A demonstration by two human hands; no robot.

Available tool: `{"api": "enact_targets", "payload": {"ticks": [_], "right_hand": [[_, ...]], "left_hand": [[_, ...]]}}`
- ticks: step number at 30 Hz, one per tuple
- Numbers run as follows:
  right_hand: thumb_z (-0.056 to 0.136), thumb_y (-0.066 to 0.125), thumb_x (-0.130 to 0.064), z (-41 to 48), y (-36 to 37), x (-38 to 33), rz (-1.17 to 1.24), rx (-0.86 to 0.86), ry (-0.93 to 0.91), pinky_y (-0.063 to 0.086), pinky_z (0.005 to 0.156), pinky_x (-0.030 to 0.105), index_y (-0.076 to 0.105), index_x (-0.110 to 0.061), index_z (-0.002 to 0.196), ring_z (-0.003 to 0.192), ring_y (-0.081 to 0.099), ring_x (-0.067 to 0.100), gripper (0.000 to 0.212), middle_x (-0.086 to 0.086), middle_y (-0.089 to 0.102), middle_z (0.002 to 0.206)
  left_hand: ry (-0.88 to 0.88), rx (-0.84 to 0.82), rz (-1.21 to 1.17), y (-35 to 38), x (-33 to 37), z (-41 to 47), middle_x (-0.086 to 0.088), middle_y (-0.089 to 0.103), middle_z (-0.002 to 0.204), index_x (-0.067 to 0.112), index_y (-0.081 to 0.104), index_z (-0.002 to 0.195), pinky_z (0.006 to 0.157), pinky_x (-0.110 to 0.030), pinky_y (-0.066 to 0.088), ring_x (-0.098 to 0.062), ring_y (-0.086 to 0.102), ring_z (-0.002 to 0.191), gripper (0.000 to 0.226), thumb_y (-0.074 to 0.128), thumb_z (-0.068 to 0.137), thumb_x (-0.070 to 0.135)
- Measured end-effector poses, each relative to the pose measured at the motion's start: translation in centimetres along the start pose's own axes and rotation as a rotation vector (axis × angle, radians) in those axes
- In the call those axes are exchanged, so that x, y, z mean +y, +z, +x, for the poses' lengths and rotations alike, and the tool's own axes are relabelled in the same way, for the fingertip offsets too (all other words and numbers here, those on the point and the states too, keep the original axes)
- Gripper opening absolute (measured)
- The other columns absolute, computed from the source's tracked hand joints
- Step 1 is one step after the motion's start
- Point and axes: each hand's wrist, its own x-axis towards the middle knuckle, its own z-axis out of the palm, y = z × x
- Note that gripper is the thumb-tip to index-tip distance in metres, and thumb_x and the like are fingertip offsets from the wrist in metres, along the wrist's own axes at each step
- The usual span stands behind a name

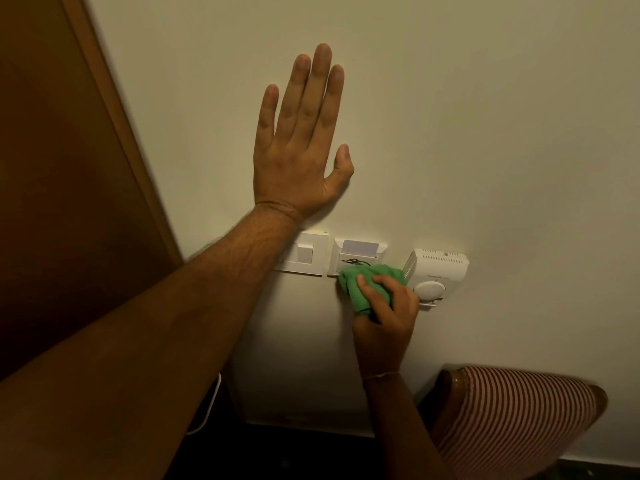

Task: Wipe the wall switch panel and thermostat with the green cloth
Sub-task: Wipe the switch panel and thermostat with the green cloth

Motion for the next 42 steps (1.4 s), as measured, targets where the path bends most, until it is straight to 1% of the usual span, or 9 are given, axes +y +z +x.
{"api": "enact_targets", "payload": {"ticks": [5,9,14,18,25,29,34,39,42], "right_hand": [[0.083,0.076,0.001,-0.1,2.5,-3.4,0.077,-0.053,-0.01,0.055,0.09,0.048,0.084,-0.007,0.109,0.101,0.064,0.041,0.028,0.018,0.074,0.111],[0.085,0.066,-0.005,0.7,3.4,-5.4,0.082,-0.207,-0.133,0.057,0.089,0.043,0.082,-0.008,0.114,0.103,0.067,0.036,0.034,0.015,0.076,0.116],[0.078,0.091,0.003,0.4,0.6,-1.7,0.02,-0.041,-0.001,0.055,0.093,0.048,0.084,-0.01,0.109,0.101,0.067,0.042,0.034,0.017,0.075,0.113],[0.075,0.09,0.01,0.0,0.7,-2.0,0.058,0.045,0.116,0.056,0.093,0.053,0.084,-0.009,0.107,0.104,0.066,0.043,0.038,0.018,0.074,0.114],[0.067,0.076,0.016,0.9,3.4,-6.4,0.151,-0.254,-0.101,0.056,0.097,0.047,0.081,-0.009,0.117,0.108,0.065,0.036,0.056,0.014,0.075,0.12],[0.08,0.082,0.006,1.2,1.4,-4.1,0.071,-0.123,-0.083,0.054,0.1,0.044,0.082,-0.01,0.116,0.108,0.064,0.038,0.04,0.014,0.075,0.119],[0.074,0.091,0.009,1.1,0.0,-2.1,0.038,0.063,0.087,0.054,0.095,0.053,0.083,-0.009,0.106,0.104,0.066,0.046,0.037,0.016,0.076,0.115],[0.063,0.082,0.02,0.6,2.8,-5.8,0.096,-0.129,-0.052,0.051,0.095,0.042,0.085,-0.011,0.107,0.106,0.06,0.035,0.054,0.012,0.077,0.117],[0.065,0.07,0.015,1.2,3.4,-6.5,0.095,-0.228,-0.105,0.054,0.096,0.045,0.084,-0.011,0.109,0.105,0.063,0.038,0.053,0.011,0.077,0.12]], "left_hand": [[0.005,0.011,0.014,0.3,0.0,0.0,-0.017,0.024,0.176,0.007,0.023,0.171,0.136,-0.052,0.008,-0.033,0.021,0.165,0.088,0.054,0.098,0.044],[-0.001,0.012,0.028,0.3,-0.1,0.0,-0.017,0.022,0.176,0.008,0.022,0.171,0.136,-0.05,0.005,-0.033,0.019,0.165,0.088,0.053,0.098,0.046],[0.005,0.014,0.021,0.1,-0.1,-0.1,-0.018,0.023,0.176,0.007,0.023,0.171,0.136,-0.05,0.004,-0.033,0.02,0.165,0.088,0.054,0.098,0.045],[0.005,0.009,0.012,0.0,-0.1,0.1,-0.019,0.026,0.176,0.006,0.024,0.17,0.136,-0.052,0.007,-0.035,0.022,0.165,0.087,0.054,0.098,0.044],[0.001,0.003,0.013,-0.1,0.0,0.0,-0.02,0.026,0.176,0.006,0.022,0.171,0.136,-0.053,0.009,-0.035,0.021,0.165,0.087,0.053,0.098,0.044],[0.001,0.008,0.009,-0.1,-0.2,0.0,-0.02,0.026,0.176,0.006,0.022,0.171,0.136,-0.053,0.009,-0.035,0.021,0.165,0.087,0.054,0.098,0.044],[0.0,0.007,0.008,0.0,-0.1,0.1,-0.019,0.028,0.175,0.006,0.025,0.17,0.135,-0.056,0.014,-0.035,0.024,0.164,0.088,0.055,0.097,0.044],[-0.003,0.007,0.007,-0.2,0.1,0.0,-0.02,0.03,0.175,0.006,0.025,0.17,0.135,-0.057,0.016,-0.035,0.024,0.164,0.086,0.054,0.098,0.044],[-0.006,0.004,0.014,-0.2,0.1,0.0,-0.021,0.03,0.175,0.006,0.025,0.17,0.135,-0.056,0.014,-0.036,0.023,0.164,0.086,0.054,0.098,0.044]]}}
